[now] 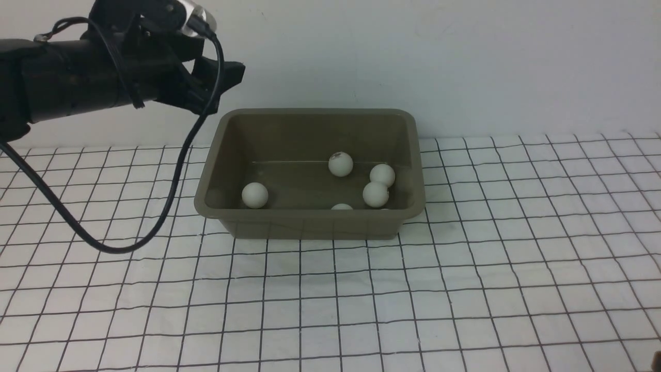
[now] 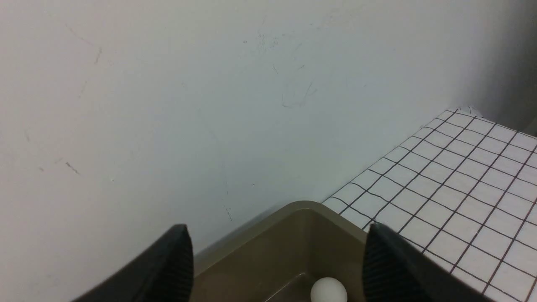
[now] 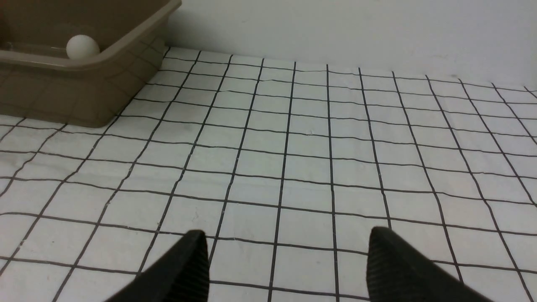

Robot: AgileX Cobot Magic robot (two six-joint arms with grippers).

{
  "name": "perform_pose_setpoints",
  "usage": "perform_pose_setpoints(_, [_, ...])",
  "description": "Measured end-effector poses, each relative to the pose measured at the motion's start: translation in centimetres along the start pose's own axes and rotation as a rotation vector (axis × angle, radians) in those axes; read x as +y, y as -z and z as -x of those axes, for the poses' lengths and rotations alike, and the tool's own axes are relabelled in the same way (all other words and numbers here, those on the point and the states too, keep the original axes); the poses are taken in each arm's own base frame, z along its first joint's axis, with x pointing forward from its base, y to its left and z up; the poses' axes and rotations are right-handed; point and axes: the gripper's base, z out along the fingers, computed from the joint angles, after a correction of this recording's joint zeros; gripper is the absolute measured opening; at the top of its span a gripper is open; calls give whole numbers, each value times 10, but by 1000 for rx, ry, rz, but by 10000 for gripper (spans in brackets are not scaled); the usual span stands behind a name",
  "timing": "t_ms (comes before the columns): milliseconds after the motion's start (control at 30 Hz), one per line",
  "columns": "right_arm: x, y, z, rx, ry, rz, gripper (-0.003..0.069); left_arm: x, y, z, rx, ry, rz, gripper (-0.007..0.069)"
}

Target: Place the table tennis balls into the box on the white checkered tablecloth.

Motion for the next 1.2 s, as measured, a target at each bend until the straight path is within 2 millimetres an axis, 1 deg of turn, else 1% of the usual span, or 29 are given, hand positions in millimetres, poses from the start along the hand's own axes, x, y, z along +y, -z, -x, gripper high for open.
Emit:
perform_pose_setpoints(100, [0,0,0,0,0,0,462,0,0,0,-1,-8,0,492])
perform_pose_setpoints(233, [0,0,0,0,0,0,462,-1,0,1,-4,-60,-8,492])
perform_pose_setpoints(333, [0,0,0,0,0,0,462,-3,3,7,-24,-130,-21,492])
perform_pose_setpoints(433, [0,0,0,0,0,0,462,-7,8,22,-61,-191,-18,492])
perform_pose_setpoints(533, [0,0,0,0,0,0,462,-12,21,53,-135,-259,8,492])
perform_pose_setpoints(600, [0,0,0,0,0,0,462,-14,30,70,-170,-221,44,492])
perform_pose_setpoints(700, [0,0,0,0,0,0,462,-22,57,86,-116,-151,132,492])
perform_pose_setpoints(733, [0,0,0,0,0,0,462,-27,67,87,-68,-164,146,492])
perform_pose_setpoints(800, [0,0,0,0,0,0,462,-37,86,85,84,-236,170,492])
perform_pose_setpoints(833, [0,0,0,0,0,0,462,-44,99,83,175,-239,175,492])
perform_pose_setpoints(867, [0,0,0,0,0,0,462,-51,110,80,248,-188,187,492])
perform_pose_setpoints(900, [0,0,0,0,0,0,462,-60,128,76,353,-159,221,492])
perform_pose_setpoints(933, [0,0,0,0,0,0,462,-68,145,72,409,-80,272,492])
perform_pose_setpoints(967, [0,0,0,0,0,0,462,-77,164,66,439,55,345,492])
perform_pose_setpoints(1000, [0,0,0,0,0,0,462,-89,187,63,418,131,419,492])
perform_pose_setpoints(1067, [0,0,0,0,0,0,462,-108,218,46,382,260,494,492])
perform_pose_setpoints(1100, [0,0,0,0,0,0,462,-117,231,39,365,275,508,492])
perform_pose_setpoints(1133, [0,0,0,0,0,0,462,-127,244,25,357,288,519,492])
perform_pose_setpoints(1167, [0,0,0,0,0,0,462,-135,253,12,346,298,523,492])
perform_pose_setpoints(1200, [0,0,0,0,0,0,462,-139,257,-2,342,301,527,492])
